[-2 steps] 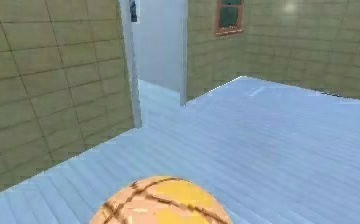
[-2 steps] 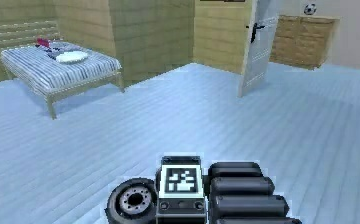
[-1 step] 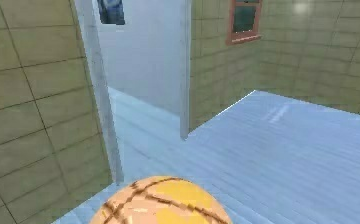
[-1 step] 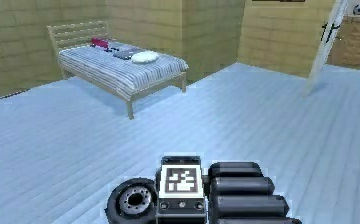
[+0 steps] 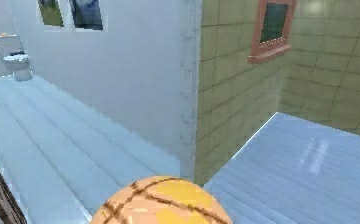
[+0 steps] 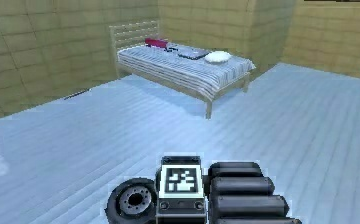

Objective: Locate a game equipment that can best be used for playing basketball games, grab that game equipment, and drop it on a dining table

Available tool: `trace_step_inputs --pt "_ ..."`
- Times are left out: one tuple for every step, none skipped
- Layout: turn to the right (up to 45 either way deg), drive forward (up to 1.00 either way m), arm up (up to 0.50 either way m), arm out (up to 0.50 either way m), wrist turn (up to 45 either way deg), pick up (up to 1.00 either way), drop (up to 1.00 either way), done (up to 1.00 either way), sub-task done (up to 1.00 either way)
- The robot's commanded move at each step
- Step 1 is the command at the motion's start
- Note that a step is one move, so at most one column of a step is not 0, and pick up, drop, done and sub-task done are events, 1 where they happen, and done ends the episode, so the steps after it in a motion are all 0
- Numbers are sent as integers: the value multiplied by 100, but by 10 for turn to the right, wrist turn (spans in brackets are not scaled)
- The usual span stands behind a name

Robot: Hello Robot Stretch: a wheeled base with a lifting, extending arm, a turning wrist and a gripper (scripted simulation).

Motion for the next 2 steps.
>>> trace_step_inputs --pt "-120 0 0 0 0 0 0 0 0" --pt "0 25 0 0 0 0 0 0 0"
